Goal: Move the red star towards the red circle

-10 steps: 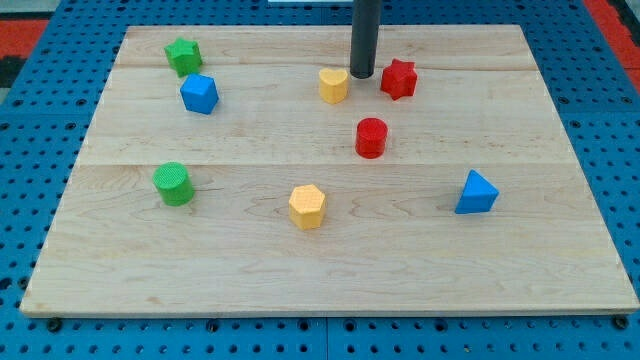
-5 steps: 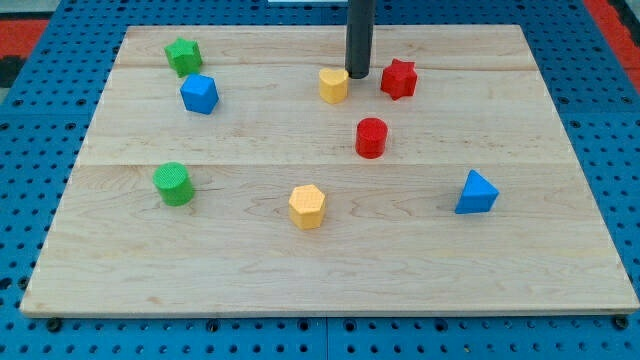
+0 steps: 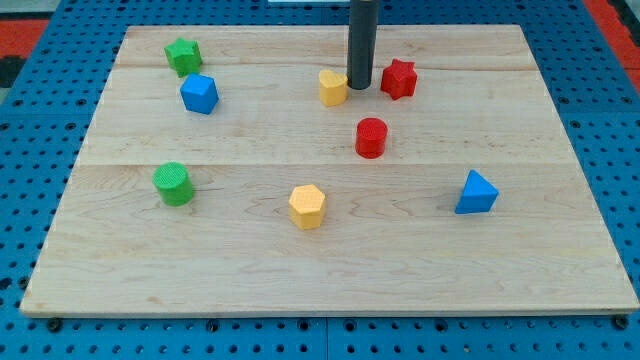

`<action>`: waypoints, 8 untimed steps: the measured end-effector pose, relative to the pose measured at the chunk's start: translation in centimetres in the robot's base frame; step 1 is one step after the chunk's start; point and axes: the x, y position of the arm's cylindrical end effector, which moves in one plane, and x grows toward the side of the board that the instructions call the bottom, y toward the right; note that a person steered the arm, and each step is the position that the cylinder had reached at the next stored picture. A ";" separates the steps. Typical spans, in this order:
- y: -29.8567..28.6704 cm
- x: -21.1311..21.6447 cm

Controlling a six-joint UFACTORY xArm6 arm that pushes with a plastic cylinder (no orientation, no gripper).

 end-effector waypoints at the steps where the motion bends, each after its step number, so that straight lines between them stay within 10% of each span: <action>1: 0.0 -0.7; 5: 6.7 -5.6; 8: 0.4 -0.9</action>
